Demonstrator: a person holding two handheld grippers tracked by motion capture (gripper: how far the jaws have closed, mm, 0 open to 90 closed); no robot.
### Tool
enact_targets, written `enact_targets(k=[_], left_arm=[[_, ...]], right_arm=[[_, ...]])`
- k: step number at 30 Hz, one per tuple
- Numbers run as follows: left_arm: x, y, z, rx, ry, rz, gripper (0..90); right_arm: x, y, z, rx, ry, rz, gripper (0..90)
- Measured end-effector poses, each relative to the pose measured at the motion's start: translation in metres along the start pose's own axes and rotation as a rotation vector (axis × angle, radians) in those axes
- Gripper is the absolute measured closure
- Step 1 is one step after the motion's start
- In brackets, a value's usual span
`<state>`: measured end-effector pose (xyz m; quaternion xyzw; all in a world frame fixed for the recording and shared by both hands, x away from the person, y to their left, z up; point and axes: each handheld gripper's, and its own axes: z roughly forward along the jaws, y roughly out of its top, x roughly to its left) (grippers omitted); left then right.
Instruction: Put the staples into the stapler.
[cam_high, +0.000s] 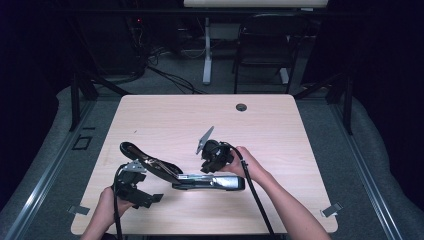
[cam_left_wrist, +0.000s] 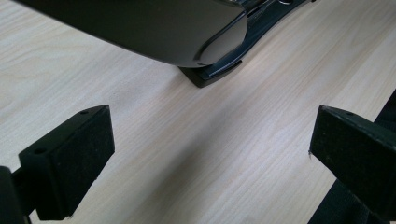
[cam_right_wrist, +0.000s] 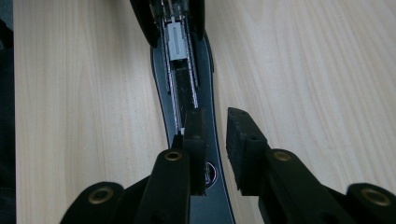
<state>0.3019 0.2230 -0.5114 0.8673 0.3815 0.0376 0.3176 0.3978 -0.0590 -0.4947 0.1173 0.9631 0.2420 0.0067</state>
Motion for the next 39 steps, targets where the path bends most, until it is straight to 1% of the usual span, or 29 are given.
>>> enact_targets(k=[3,7,8,10,13,16,18,20,22,24,26,27,29,30,32,35,36,37,38,39], left_arm=[[0.000,0.000,0.000,0.002,0.001,-0.005,0.2],[0.002,-0.001,-0.001,0.023,0.007,-0.016,0.2],[0.002,-0.001,-0.001,0.021,0.008,-0.017,0.2],[0.002,0.000,-0.002,0.017,0.008,-0.013,0.2],[0.002,0.000,-0.004,0.012,0.004,-0.008,0.2],[0.000,0.000,-0.005,0.008,0.007,-0.009,0.2],[-0.002,-0.001,-0.005,0.005,0.002,-0.013,0.2],[-0.004,0.000,-0.006,0.004,0.002,-0.006,0.2],[-0.007,0.000,-0.007,0.003,0.001,0.003,0.2],[-0.008,0.001,-0.008,0.005,0.000,0.003,0.2],[-0.008,0.000,-0.009,0.003,-0.016,-0.007,0.2],[-0.008,0.000,-0.010,0.003,-0.017,-0.010,0.2],[-0.007,-0.001,-0.011,0.006,-0.013,-0.015,0.2],[-0.006,-0.002,-0.012,0.002,-0.012,-0.028,0.2],[-0.003,-0.004,-0.014,0.001,-0.002,-0.039,0.2],[0.000,-0.007,-0.016,0.000,0.007,-0.070,0.2],[0.002,-0.009,-0.017,0.011,0.013,-0.070,0.2],[0.004,-0.010,-0.017,0.017,0.010,-0.092,0.4],[0.006,-0.011,-0.017,0.025,0.008,-0.093,0.7],[0.007,-0.011,-0.016,0.027,0.011,-0.109,1.1]], right_arm=[[-0.002,-0.003,-0.006,-0.025,-0.014,0.025,70.6],[-0.004,-0.010,-0.015,-0.056,-0.043,0.073,63.0],[-0.004,-0.013,-0.017,-0.064,-0.048,0.082,62.4],[-0.005,-0.017,-0.021,-0.072,-0.063,0.101,57.6],[-0.006,-0.023,-0.025,-0.080,-0.081,0.129,54.4],[-0.007,-0.028,-0.031,-0.092,-0.089,0.157,50.5],[-0.007,-0.031,-0.034,-0.094,-0.093,0.158,47.7],[-0.007,-0.035,-0.037,-0.094,-0.089,0.169,44.6],[-0.007,-0.038,-0.039,-0.099,-0.091,0.174,43.2],[-0.007,-0.040,-0.041,-0.102,-0.089,0.181,41.7],[-0.006,-0.043,-0.043,-0.100,-0.086,0.183,40.2],[-0.005,-0.044,-0.043,-0.110,-0.081,0.175,39.6],[-0.004,-0.047,-0.045,-0.118,-0.077,0.177,38.8],[-0.004,-0.048,-0.046,-0.115,-0.081,0.179,37.7],[-0.004,-0.052,-0.047,-0.125,-0.080,0.198,36.6],[-0.004,-0.059,-0.047,-0.127,-0.094,0.213,35.3],[-0.003,-0.061,-0.047,-0.125,-0.097,0.218,35.6],[-0.001,-0.063,-0.047,-0.125,-0.107,0.215,36.5],[0.001,-0.065,-0.048,-0.113,-0.115,0.210,36.5],[0.002,-0.067,-0.048,-0.120,-0.122,0.213,36.4]])
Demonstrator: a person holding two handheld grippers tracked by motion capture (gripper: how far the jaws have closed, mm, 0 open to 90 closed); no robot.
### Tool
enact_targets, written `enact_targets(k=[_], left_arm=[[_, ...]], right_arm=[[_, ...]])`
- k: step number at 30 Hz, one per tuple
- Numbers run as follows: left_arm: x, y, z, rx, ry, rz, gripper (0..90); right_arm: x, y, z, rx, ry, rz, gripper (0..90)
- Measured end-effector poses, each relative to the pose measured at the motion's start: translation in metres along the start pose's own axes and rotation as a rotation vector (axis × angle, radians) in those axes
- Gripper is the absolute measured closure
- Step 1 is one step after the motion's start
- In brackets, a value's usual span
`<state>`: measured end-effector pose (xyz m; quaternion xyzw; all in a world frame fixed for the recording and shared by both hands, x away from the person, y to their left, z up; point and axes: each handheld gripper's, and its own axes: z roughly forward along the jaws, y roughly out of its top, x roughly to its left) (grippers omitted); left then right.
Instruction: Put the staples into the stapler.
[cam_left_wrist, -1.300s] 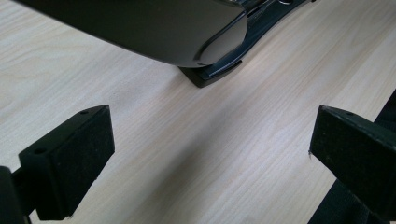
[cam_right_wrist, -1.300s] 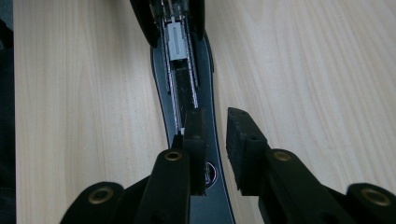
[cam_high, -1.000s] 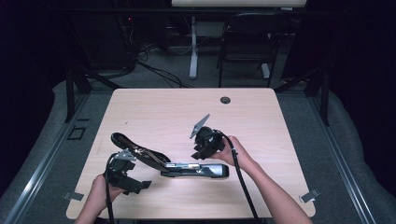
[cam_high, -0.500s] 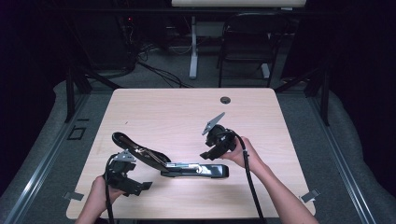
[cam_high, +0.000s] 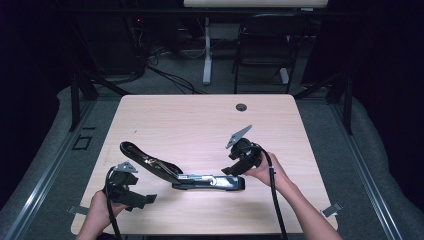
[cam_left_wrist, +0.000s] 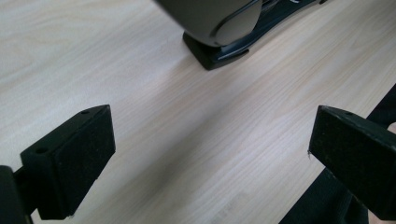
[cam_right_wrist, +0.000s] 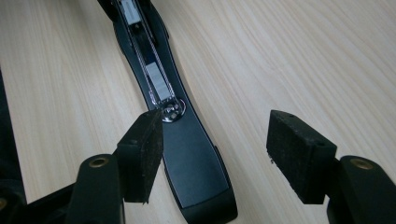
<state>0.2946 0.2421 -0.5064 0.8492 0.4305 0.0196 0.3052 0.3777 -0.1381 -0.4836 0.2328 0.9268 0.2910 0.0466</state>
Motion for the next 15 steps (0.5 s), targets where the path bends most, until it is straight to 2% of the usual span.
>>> enact_targets(k=[2,7,8,12,15], left_arm=[[0.004,0.000,0.001,0.013,0.008,-0.013,2.0],[0.015,0.000,0.000,0.009,0.046,-0.068,7.2],[0.018,0.000,-0.001,0.014,0.050,-0.068,8.6],[0.026,-0.001,-0.004,-0.018,0.075,-0.122,13.7],[0.028,-0.001,-0.006,-0.038,0.097,-0.146,15.0]], right_arm=[[0.001,-0.003,-0.002,-0.002,-0.008,0.007,35.7],[0.006,-0.006,-0.009,-0.009,-0.038,0.002,35.5],[0.006,-0.007,-0.011,-0.013,-0.040,0.006,35.6],[0.008,-0.010,-0.015,-0.024,-0.059,0.014,35.9],[0.007,-0.011,-0.017,-0.036,-0.073,0.014,36.6]])
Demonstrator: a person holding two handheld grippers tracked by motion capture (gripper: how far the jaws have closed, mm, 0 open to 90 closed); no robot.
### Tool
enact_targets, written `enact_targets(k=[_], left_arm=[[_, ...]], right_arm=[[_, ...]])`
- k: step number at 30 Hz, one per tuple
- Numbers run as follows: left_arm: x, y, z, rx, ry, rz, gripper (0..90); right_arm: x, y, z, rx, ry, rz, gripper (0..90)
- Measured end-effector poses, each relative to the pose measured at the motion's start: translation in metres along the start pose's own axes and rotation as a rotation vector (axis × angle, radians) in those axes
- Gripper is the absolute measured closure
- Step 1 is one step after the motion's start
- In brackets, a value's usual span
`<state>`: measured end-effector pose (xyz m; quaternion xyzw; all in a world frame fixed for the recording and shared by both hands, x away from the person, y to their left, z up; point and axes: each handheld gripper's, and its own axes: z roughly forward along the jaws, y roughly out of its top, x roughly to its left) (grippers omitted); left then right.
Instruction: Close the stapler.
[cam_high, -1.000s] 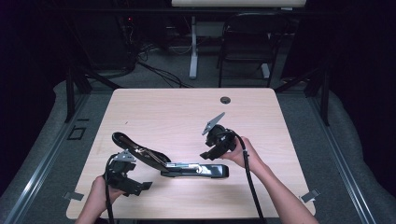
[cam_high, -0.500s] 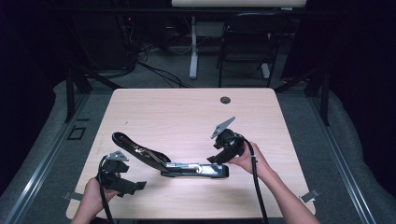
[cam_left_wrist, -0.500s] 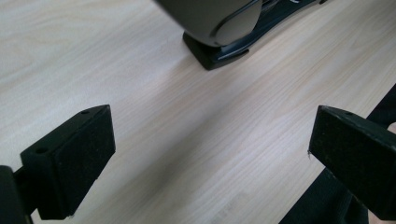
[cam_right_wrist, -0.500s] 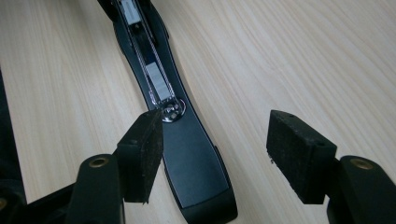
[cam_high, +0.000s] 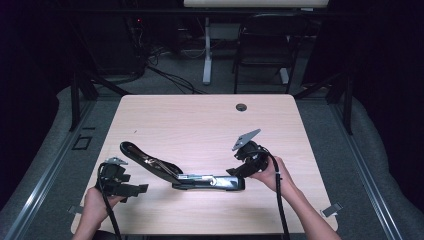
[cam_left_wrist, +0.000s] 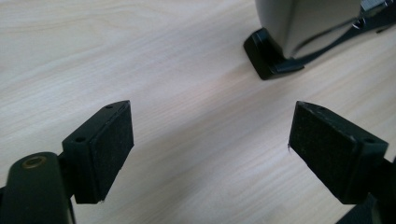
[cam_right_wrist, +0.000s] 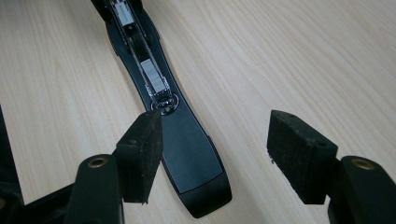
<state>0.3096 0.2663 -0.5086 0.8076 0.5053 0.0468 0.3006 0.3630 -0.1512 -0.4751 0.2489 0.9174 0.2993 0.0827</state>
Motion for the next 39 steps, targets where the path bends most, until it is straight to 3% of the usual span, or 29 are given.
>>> enact_targets(k=[3,8,12,14,15,16,17,19,22,28,32,34,39], left_arm=[[0.001,0.000,-0.003,-0.032,0.030,-0.011,17.5],[0.007,0.000,-0.011,-0.132,0.057,-0.063,36.3],[0.010,0.000,-0.015,-0.214,0.065,-0.097,48.6],[0.011,0.001,-0.018,-0.282,0.038,-0.129,55.0],[0.012,0.000,-0.019,-0.331,-0.009,-0.166,57.5],[0.013,0.001,-0.020,-0.357,-0.030,-0.189,59.4],[0.014,0.001,-0.021,-0.377,-0.042,-0.203,61.1],[0.014,0.001,-0.022,-0.418,-0.041,-0.211,66.4],[0.014,0.004,-0.022,-0.427,-0.043,-0.191,75.3],[0.005,0.015,-0.020,-0.423,0.060,-0.061,86.0],[-0.003,0.020,-0.018,-0.447,0.080,-0.006,88.1],[-0.006,0.021,-0.018,-0.463,0.091,0.006,89.0],[-0.007,0.022,-0.019,-0.481,0.076,-0.011,88.6]], right_arm=[[0.000,0.000,0.000,0.003,-0.018,0.004,39.6],[0.001,0.001,0.001,-0.015,-0.049,0.010,52.5],[0.005,0.003,0.000,-0.009,-0.075,-0.009,70.0],[0.007,0.003,-0.002,-0.026,-0.062,-0.023,81.2],[0.009,0.004,-0.003,-0.019,-0.073,-0.040,84.7],[0.009,0.008,-0.010,0.064,-0.047,-0.055,87.0],[0.011,0.005,-0.004,-0.037,-0.086,-0.046,88.3],[0.013,0.007,-0.004,-0.037,-0.098,-0.061,90.0],[0.016,0.009,-0.002,-0.030,-0.099,-0.083,90.0],[0.020,0.013,0.003,-0.034,-0.093,-0.087,90.0],[0.020,0.013,0.002,-0.049,-0.112,-0.060,89.0],[0.018,0.013,0.001,-0.050,-0.119,-0.047,88.9],[0.020,0.016,0.001,-0.055,-0.116,-0.030,89.4]])
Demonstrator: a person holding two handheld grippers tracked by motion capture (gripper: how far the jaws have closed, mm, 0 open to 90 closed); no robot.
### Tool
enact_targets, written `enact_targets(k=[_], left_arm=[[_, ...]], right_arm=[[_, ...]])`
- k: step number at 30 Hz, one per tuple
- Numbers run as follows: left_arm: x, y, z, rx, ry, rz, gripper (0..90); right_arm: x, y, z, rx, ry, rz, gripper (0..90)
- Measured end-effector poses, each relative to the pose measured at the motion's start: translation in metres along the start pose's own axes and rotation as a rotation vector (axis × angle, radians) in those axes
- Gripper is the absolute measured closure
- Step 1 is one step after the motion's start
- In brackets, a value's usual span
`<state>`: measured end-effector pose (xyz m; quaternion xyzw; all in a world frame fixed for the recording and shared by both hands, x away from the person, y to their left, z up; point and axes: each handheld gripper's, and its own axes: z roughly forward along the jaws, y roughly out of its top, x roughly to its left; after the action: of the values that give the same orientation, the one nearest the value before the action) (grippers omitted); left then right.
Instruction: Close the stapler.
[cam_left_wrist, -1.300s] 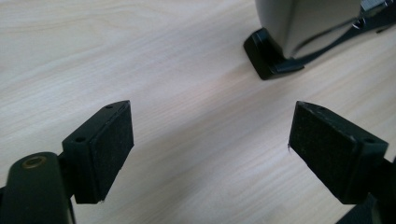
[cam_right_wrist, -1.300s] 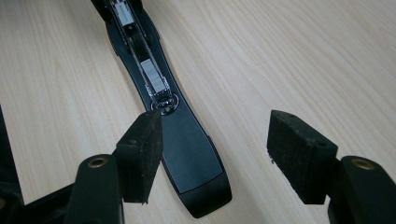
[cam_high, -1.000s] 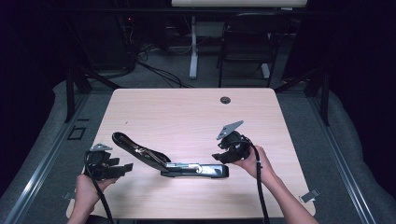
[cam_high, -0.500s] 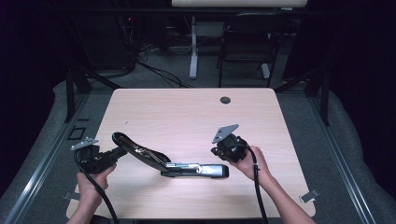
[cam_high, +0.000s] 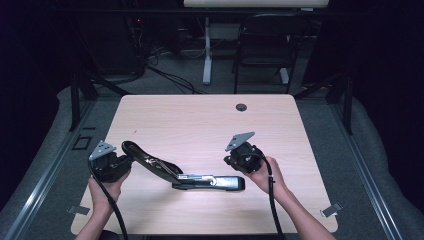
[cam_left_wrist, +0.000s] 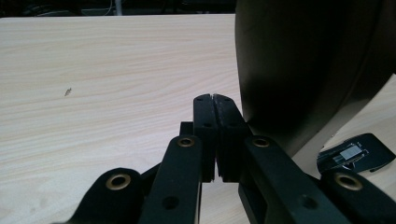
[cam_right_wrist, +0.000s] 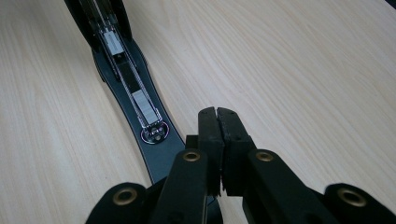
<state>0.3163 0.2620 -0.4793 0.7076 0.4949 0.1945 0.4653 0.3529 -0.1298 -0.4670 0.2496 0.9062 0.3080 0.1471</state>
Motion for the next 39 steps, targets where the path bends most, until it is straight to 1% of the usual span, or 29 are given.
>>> enact_targets(k=[5,9,11,12,13,14,17,18,19,20,21,27,28,29,32,35,39], left_arm=[[-0.005,0.002,-0.001,-0.017,0.004,0.014,88.9],[-0.008,0.004,-0.001,-0.025,0.008,0.034,89.4],[-0.011,0.005,0.000,-0.030,0.014,0.041,89.4],[-0.012,0.005,0.001,-0.034,0.019,0.051,89.6],[-0.013,0.006,0.002,-0.034,0.025,0.057,90.0],[-0.014,0.007,0.002,-0.035,0.030,0.060,90.0],[-0.017,0.008,0.004,-0.045,0.029,0.066,90.0],[-0.018,0.009,0.005,-0.040,0.027,0.073,90.0],[-0.020,0.010,0.005,-0.049,0.023,0.073,90.0],[-0.021,0.010,0.006,-0.051,0.022,0.077,90.0],[-0.022,0.011,0.006,-0.053,0.022,0.081,90.0],[-0.029,0.013,0.007,-0.065,0.016,0.099,90.0],[-0.030,0.013,0.008,-0.067,0.015,0.101,90.0],[-0.031,0.014,0.008,-0.069,0.010,0.107,90.0],[-0.034,0.015,0.010,-0.078,0.002,0.116,90.0],[-0.038,0.017,0.011,-0.077,0.003,0.134,90.0],[-0.041,0.017,0.015,-0.079,0.007,0.144,90.0]], right_arm=[[0.006,0.007,0.003,-0.015,0.004,0.000,89.0],[0.011,0.012,0.008,-0.024,0.018,-0.003,89.3],[0.013,0.014,0.010,-0.028,0.014,-0.023,89.8],[0.014,0.014,0.010,-0.038,0.008,-0.026,89.9],[0.014,0.015,0.010,-0.036,0.005,-0.032,90.0],[0.014,0.015,0.010,-0.046,0.009,-0.032,90.0],[0.014,0.017,0.010,-0.058,0.003,-0.024,90.0],[0.015,0.018,0.011,-0.061,0.001,-0.024,90.0],[0.015,0.018,0.011,-0.070,0.000,-0.022,90.0],[0.015,0.019,0.011,-0.064,-0.001,-0.026,90.0],[0.016,0.020,0.012,-0.072,-0.001,-0.019,90.0],[0.019,0.026,0.015,-0.103,-0.005,-0.012,89.5],[0.020,0.028,0.016,-0.113,0.003,-0.009,89.0],[0.021,0.029,0.015,-0.112,0.004,-0.013,88.9],[0.024,0.034,0.015,-0.132,0.007,-0.016,88.6],[0.024,0.040,0.016,-0.147,0.020,-0.013,88.9],[0.029,0.048,0.019,-0.173,0.037,-0.005,90.0]])
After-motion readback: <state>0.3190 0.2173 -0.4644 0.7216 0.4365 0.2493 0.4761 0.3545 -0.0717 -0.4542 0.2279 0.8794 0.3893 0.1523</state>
